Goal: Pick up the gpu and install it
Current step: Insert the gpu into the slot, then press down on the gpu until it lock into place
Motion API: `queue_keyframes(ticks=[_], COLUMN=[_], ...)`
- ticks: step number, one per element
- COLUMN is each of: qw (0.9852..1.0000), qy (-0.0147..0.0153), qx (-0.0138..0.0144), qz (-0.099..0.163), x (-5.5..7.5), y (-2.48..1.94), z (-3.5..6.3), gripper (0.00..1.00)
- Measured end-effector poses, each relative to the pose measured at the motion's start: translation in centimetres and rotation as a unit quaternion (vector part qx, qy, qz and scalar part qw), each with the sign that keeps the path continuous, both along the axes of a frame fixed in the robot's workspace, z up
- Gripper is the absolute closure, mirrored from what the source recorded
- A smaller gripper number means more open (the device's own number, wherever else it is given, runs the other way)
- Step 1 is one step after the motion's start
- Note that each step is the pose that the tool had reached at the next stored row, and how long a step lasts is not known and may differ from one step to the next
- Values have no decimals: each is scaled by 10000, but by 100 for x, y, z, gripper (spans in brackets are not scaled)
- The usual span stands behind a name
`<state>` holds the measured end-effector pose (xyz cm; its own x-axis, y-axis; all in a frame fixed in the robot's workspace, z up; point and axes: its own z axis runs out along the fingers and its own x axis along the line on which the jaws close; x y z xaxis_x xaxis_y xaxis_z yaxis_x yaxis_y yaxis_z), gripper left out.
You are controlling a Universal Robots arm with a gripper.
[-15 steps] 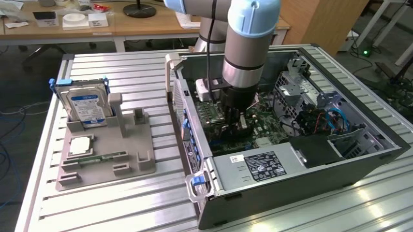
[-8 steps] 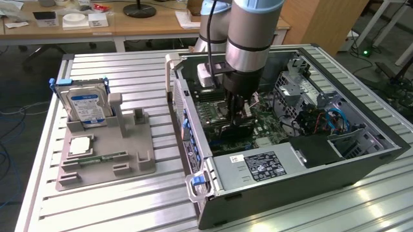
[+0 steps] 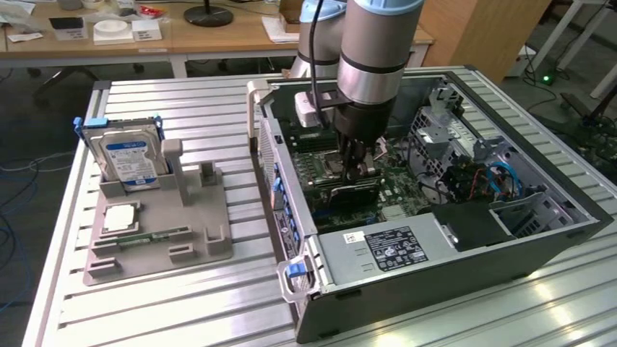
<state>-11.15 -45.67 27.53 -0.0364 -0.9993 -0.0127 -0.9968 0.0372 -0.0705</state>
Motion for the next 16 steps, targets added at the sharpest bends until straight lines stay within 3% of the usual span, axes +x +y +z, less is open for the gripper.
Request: queue_keyframes(ticks=[2, 16], qw=[10000, 10000], qy=[0, -10], qx=[0, 1], qz=[0, -5], x=[0, -21], y=[0, 0], z=[0, -1], gripper=[90, 90])
